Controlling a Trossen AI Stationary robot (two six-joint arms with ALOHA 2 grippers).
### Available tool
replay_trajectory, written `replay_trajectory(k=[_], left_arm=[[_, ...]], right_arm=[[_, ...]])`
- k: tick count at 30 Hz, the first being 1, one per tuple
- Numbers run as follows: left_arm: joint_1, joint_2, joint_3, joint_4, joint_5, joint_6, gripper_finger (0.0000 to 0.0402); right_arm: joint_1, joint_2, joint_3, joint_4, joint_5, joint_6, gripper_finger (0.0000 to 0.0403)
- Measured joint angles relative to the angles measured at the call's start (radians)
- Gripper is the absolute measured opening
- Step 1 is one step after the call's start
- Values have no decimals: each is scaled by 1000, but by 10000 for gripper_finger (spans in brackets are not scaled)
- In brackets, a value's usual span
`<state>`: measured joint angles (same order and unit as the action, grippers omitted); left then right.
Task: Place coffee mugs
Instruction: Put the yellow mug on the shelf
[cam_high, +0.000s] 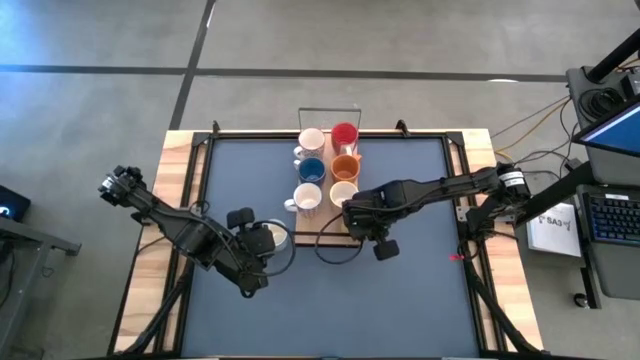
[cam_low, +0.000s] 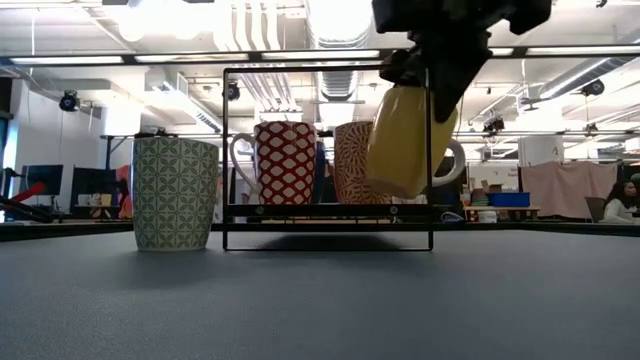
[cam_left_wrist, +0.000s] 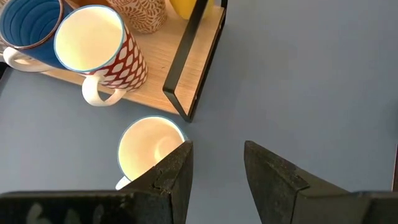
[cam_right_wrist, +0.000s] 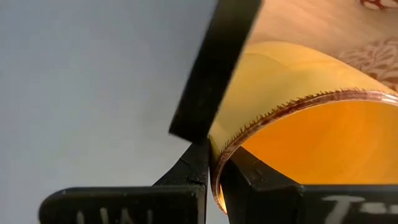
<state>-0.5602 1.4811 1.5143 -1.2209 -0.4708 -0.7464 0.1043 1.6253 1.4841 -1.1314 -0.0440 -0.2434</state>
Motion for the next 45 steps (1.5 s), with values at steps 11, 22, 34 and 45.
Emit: replay_trajectory(k=[11,22,34,45], left_arm=[[0,0,0,0,-1,0,126],[0,0,0,0,-1,0,126],[0,0,0,0,-1,0,126],[0,0,0,0,-1,0,126]], right_arm=[[0,0,0,34,0,-123,13],[0,0,-1,63,-1,-90,13],[0,0,-1,78,-11,-97,13],[0,1,-1,76,-9,-83,13]])
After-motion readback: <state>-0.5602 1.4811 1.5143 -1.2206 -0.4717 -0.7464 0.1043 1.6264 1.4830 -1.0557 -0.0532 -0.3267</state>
